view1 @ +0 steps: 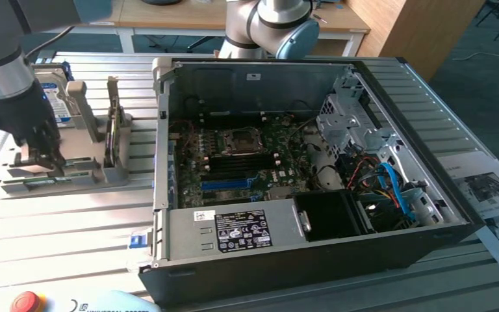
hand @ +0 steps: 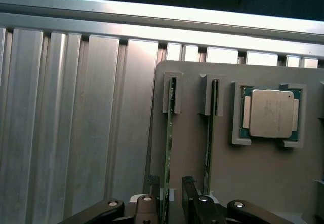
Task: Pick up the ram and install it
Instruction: 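Pick up the ram and move it above insertion slot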
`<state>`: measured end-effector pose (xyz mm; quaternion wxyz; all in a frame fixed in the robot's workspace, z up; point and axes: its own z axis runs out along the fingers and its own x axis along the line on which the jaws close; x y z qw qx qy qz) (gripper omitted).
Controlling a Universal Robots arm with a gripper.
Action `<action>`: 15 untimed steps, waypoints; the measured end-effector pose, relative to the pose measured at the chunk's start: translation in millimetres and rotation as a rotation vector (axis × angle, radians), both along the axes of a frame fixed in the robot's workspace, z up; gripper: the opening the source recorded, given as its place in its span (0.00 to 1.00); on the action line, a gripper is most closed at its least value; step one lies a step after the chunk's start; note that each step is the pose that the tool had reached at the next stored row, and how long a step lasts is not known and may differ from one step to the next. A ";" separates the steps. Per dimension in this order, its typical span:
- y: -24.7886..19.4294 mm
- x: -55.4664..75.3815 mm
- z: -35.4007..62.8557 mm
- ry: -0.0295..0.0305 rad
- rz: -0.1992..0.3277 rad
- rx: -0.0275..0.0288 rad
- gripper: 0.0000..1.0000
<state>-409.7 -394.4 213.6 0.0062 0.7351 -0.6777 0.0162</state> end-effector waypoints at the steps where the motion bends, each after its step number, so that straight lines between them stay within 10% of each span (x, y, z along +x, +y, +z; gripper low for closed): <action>1: 0.0 0.0 -0.5 0.0000 0.000 0.0000 0.31; 15: 0.0 -0.1 -7.0 0.0001 0.000 -0.0001 0.31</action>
